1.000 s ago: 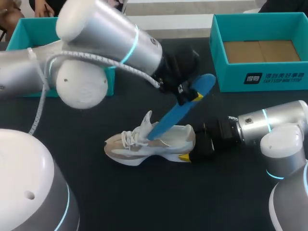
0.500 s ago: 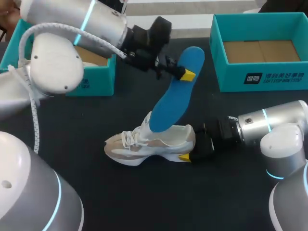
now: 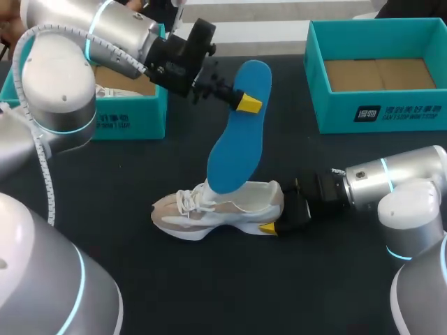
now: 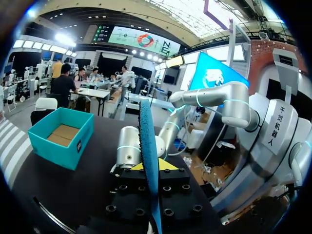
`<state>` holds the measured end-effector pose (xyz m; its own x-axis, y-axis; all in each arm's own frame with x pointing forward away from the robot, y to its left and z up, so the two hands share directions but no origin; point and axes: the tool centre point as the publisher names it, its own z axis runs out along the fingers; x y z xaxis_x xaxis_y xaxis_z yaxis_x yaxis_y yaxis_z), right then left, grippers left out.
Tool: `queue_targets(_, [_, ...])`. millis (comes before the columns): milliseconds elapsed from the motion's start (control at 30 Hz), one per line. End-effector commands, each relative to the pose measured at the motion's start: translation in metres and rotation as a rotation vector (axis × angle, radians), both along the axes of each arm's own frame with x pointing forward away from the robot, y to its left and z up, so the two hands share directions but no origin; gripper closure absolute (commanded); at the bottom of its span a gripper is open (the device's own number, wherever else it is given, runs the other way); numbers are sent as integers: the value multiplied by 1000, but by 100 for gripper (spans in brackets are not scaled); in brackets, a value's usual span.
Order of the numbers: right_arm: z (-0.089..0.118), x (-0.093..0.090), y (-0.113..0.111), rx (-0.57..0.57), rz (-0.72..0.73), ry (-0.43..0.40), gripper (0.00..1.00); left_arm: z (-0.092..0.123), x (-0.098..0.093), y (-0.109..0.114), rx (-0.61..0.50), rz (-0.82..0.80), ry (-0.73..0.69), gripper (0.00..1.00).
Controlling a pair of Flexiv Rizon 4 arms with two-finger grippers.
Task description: Take the shoe out of the shoebox, open the shoe tongue, remove and reinsert the insole, then place the shoe into the shoebox
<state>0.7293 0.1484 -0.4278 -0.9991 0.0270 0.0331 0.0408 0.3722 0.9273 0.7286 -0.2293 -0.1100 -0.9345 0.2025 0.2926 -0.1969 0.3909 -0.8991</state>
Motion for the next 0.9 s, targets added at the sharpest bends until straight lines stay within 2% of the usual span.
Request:
queue_targets(33, [-8,1,6,-5,-1,0,100,0,1,-3,3,-3,0,100])
queue_targets(433, [-8,1,6,-5,-1,0,100,0,1,-3,3,-3,0,100])
queue_targets(567, [-8,1,6,-5,-1,0,100,30,-8,-14,-67,47,43,100])
queue_targets(900, [-8,1,6,-5,-1,0,100,113,-33,-26,-107,121,204,100])
